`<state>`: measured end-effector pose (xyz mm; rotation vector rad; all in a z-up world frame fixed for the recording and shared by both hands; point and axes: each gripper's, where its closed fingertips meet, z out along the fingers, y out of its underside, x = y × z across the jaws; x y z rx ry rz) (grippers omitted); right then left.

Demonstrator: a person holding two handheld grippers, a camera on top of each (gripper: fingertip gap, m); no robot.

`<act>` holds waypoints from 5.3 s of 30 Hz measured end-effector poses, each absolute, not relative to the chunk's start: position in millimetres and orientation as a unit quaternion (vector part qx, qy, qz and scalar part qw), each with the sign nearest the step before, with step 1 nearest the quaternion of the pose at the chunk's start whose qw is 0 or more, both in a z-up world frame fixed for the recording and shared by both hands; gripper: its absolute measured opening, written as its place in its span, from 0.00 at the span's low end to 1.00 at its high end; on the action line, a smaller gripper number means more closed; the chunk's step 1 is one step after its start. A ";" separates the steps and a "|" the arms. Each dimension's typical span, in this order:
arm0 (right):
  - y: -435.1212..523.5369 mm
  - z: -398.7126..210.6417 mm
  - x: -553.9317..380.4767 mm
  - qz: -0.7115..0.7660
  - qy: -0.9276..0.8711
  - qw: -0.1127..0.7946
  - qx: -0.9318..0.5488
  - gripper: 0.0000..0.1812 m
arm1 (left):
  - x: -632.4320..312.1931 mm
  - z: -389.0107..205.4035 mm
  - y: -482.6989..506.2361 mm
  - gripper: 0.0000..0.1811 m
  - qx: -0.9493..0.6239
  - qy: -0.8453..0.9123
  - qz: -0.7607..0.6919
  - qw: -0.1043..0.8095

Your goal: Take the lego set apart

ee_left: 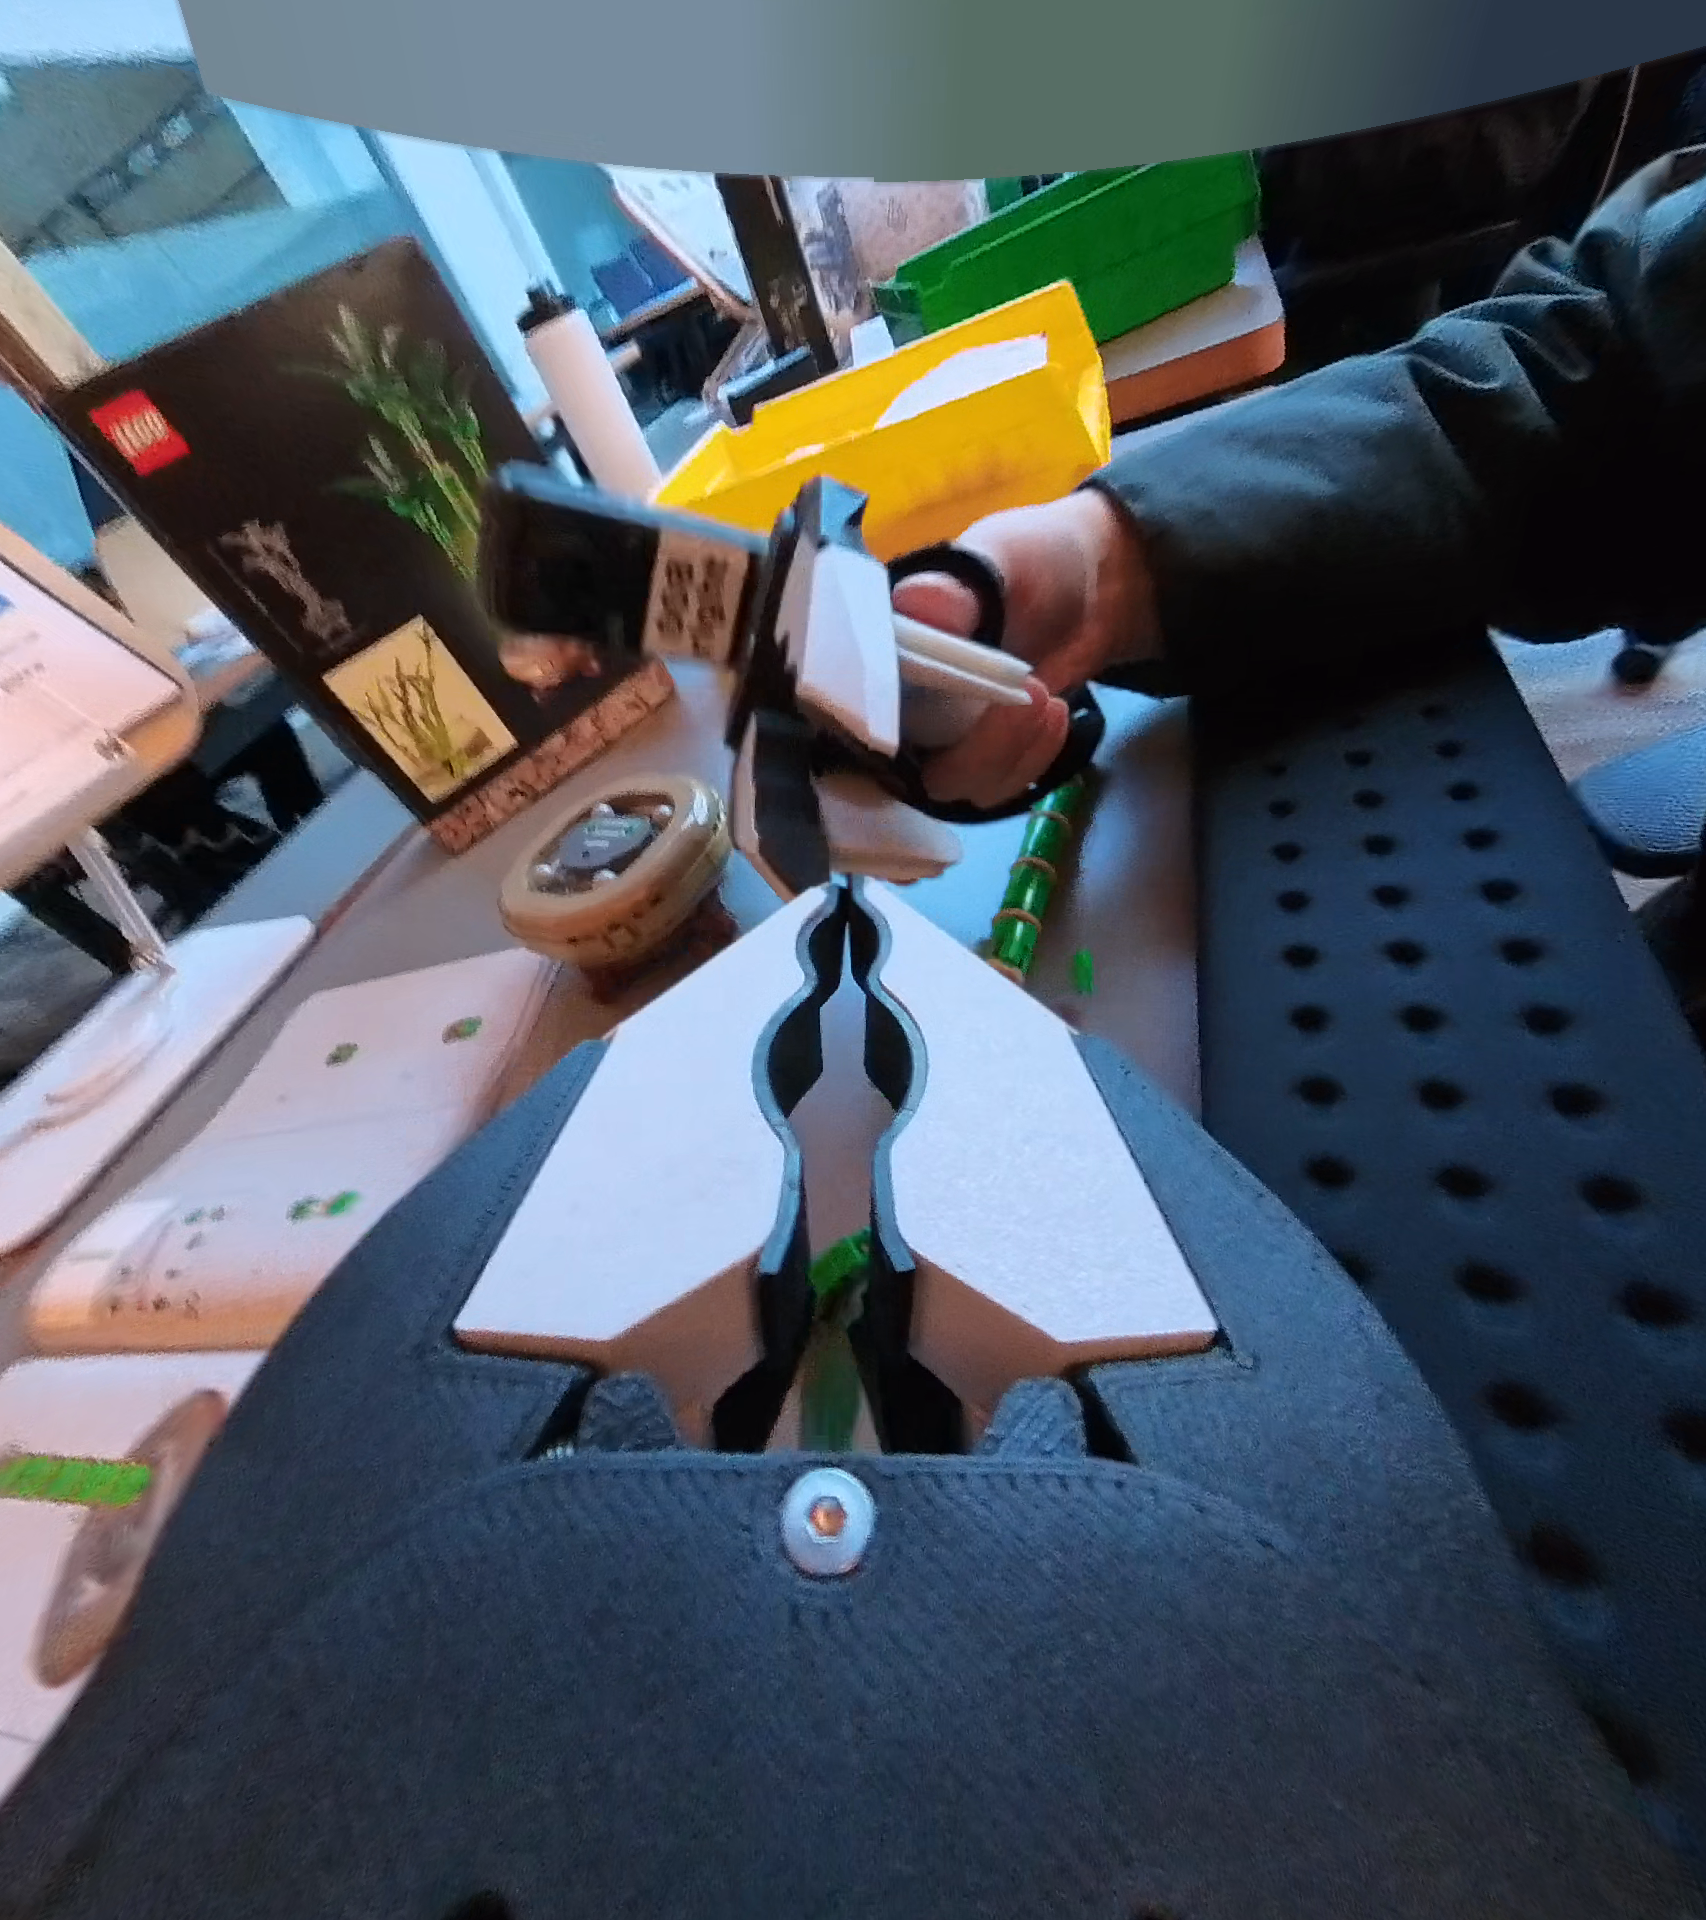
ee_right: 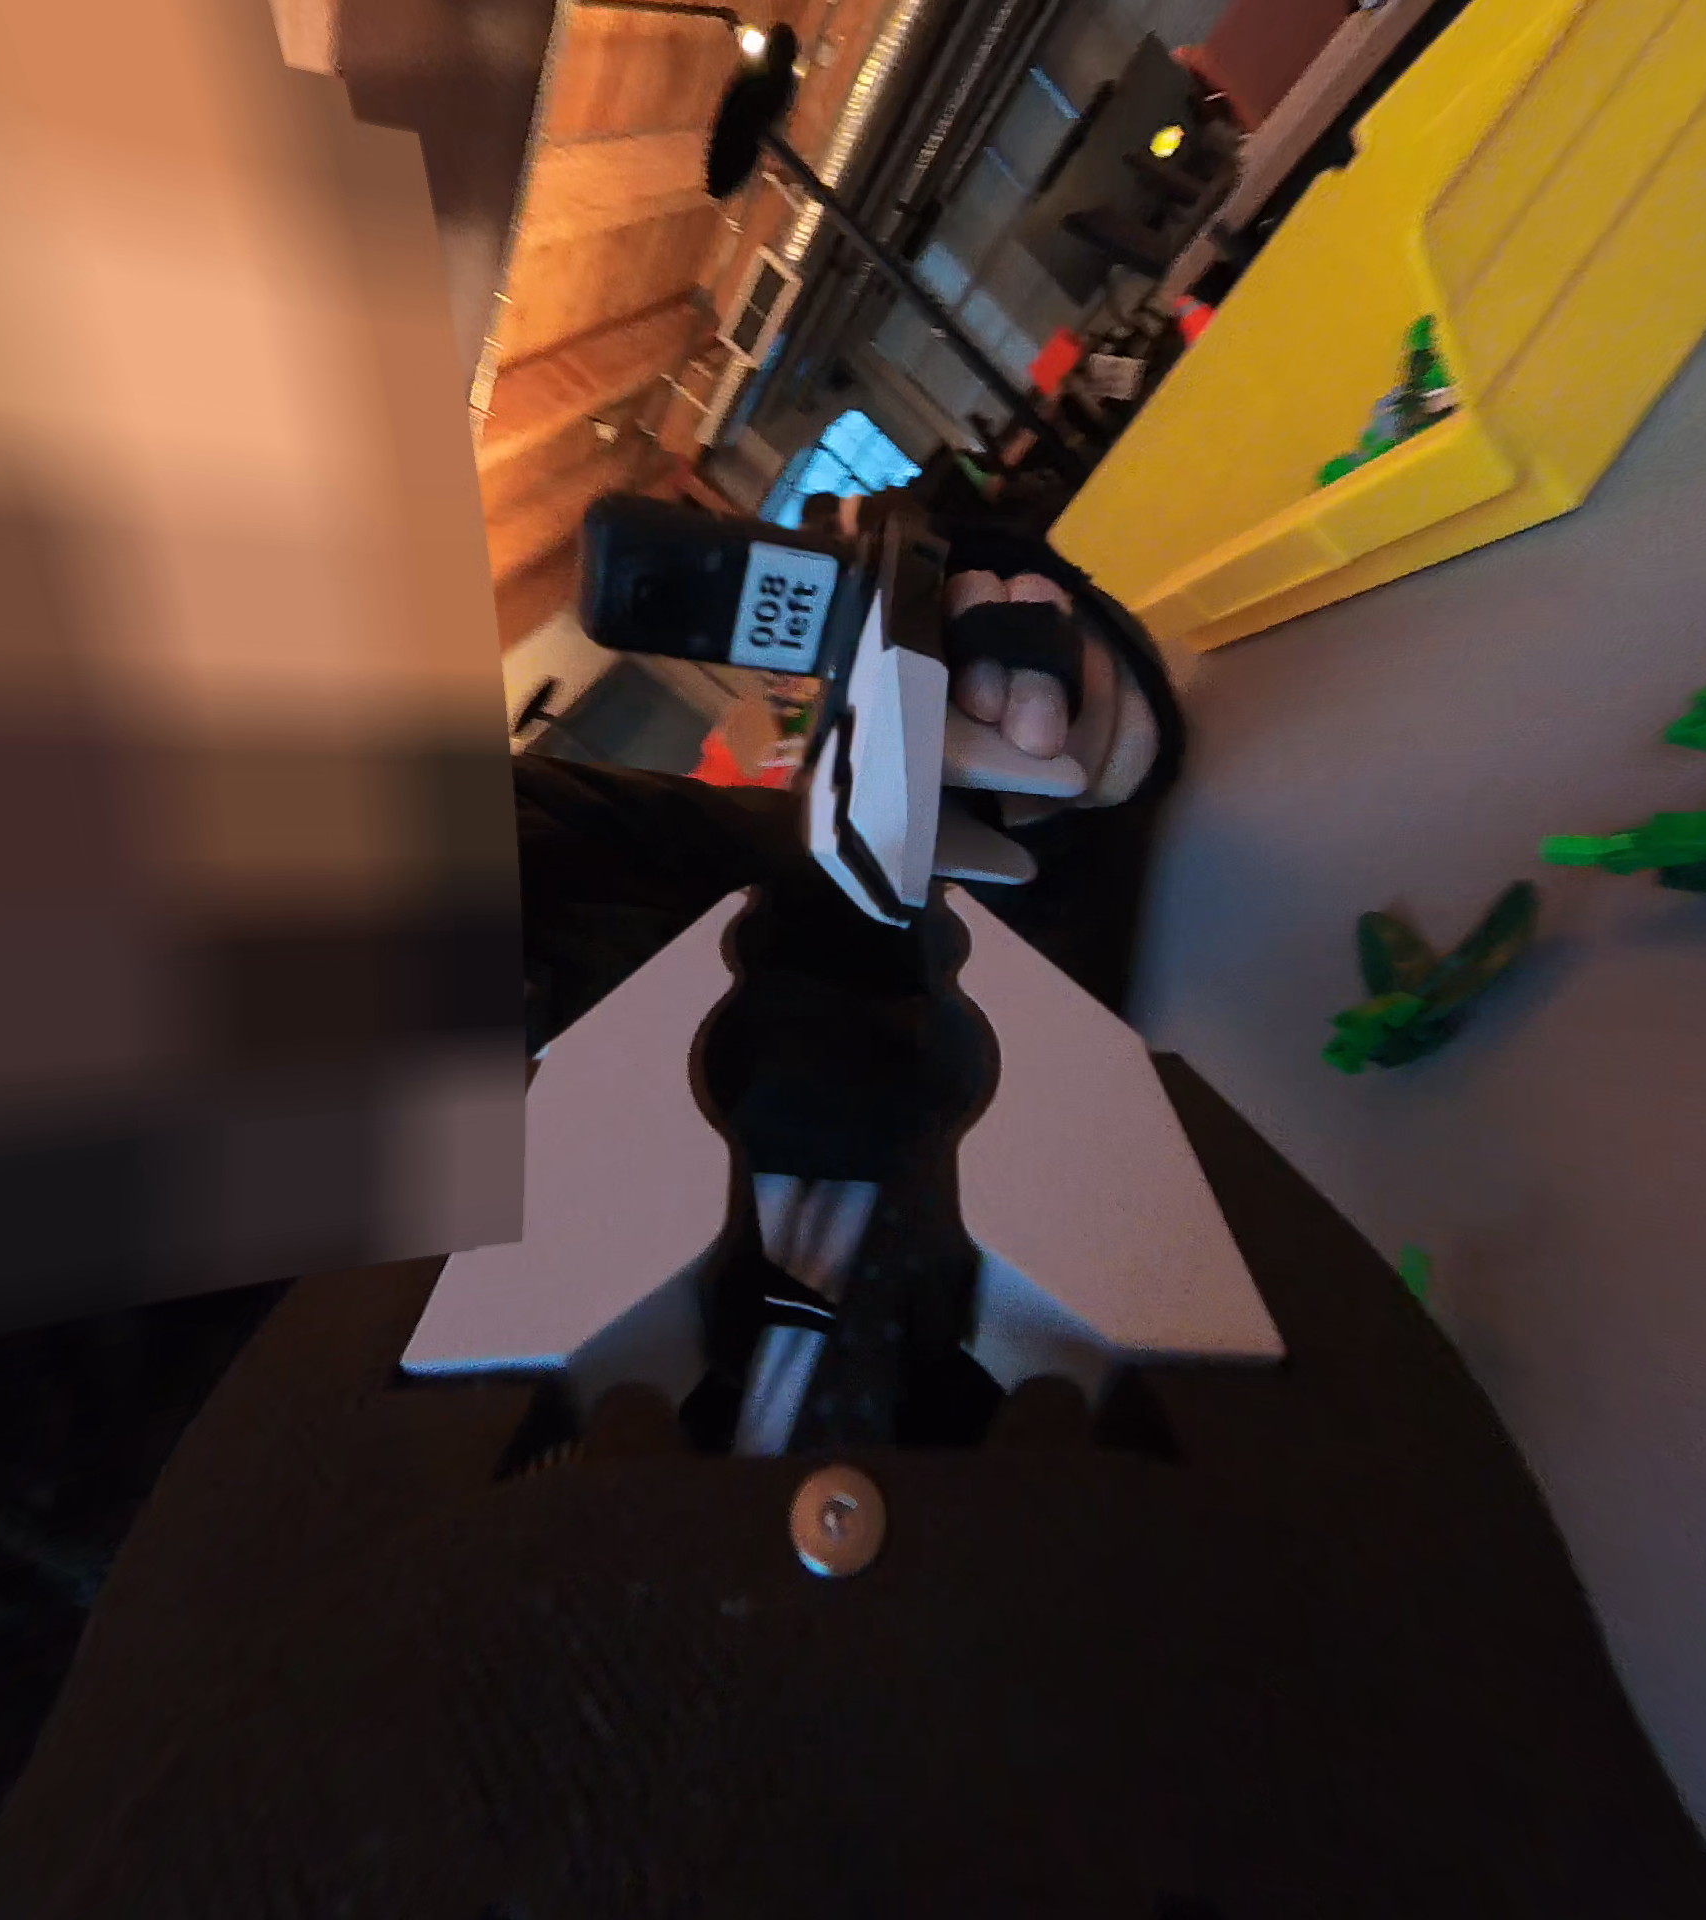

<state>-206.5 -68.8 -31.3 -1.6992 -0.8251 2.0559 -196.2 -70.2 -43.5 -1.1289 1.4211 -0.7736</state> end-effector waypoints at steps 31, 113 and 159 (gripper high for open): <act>-11.6 -82.1 -147.5 0.354 -0.452 0.413 -0.707 0.08 | -317.3 13.2 75.2 0.01 -0.717 0.248 -0.139 0.636; -62.2 -127.7 -176.9 0.268 -0.633 0.339 -0.642 0.04 | -167.1 -121.1 -67.4 0.03 -0.649 0.591 -0.409 0.250; -57.6 -128.0 -148.8 0.311 -0.590 0.334 -0.666 0.04 | -202.9 -71.0 -63.7 0.03 -0.582 0.577 -0.473 0.323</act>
